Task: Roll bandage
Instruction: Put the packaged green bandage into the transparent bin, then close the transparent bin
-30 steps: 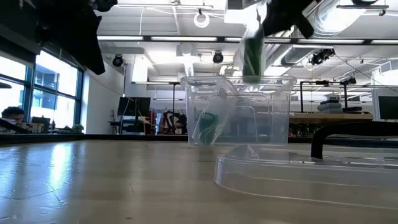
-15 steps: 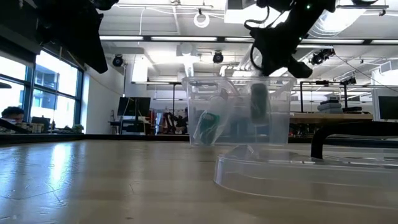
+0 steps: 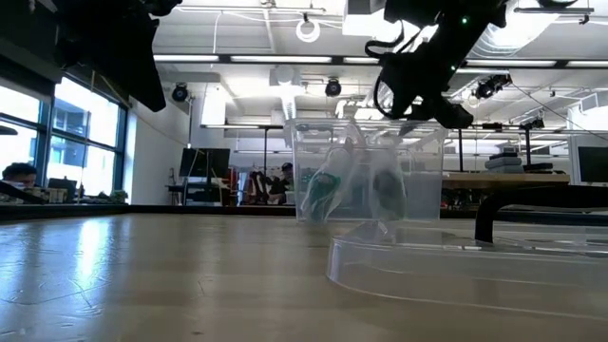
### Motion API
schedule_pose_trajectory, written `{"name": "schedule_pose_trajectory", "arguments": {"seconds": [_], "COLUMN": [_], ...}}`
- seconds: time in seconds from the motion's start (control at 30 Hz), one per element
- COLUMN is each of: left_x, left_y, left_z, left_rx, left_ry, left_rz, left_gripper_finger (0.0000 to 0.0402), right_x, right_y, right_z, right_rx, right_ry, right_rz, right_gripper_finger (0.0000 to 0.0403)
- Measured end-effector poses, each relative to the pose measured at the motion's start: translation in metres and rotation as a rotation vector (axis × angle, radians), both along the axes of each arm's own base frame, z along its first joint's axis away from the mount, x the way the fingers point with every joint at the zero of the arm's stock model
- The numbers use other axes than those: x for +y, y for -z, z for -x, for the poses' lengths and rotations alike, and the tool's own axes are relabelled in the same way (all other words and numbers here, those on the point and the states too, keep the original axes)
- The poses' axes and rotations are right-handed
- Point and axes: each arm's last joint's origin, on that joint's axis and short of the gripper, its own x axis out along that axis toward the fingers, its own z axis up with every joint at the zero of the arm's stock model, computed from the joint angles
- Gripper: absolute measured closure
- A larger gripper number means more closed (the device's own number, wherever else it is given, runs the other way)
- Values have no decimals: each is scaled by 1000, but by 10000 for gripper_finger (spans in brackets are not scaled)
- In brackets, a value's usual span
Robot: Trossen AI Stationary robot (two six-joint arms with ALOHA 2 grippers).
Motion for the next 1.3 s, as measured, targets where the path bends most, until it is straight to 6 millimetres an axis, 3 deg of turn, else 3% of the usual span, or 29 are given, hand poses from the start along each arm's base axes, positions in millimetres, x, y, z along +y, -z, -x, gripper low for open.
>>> {"name": "schedule_pose_trajectory", "arguments": {"seconds": [0.17, 0.33, 0.5, 0.6, 0.8, 1.0, 1.17, 1.3], "left_x": [0, -2, -5, -8, -13, -18, -24, -27], "left_y": [0, 0, -1, -1, -2, 4, 19, 35], "left_z": [0, 0, -1, -1, -4, -17, -38, -49], "left_rx": [3, -6, -31, -40, -89, -143, -161, -132], "left_ry": [1, 5, 15, 36, 41, 79, 146, 170], "left_rz": [4, 10, 23, 19, 17, 0, -12, 4], "left_gripper_finger": [401, 401, 401, 401, 401, 401, 401, 401], "right_x": [14, 41, 81, 112, 173, 201, 223, 235], "right_y": [-25, -61, -85, -87, -59, -13, 43, 74], "right_z": [3, 15, 40, 56, 91, 114, 101, 79], "right_rx": [-140, -397, -656, -719, -654, -610, -571, -593], "right_ry": [56, 94, 95, 40, -29, 54, 119, 227], "right_rz": [50, -36, -338, -569, -805, -1011, -1227, -1159], "right_gripper_finger": [206, 192, 192, 194, 199, 199, 199, 199]}}
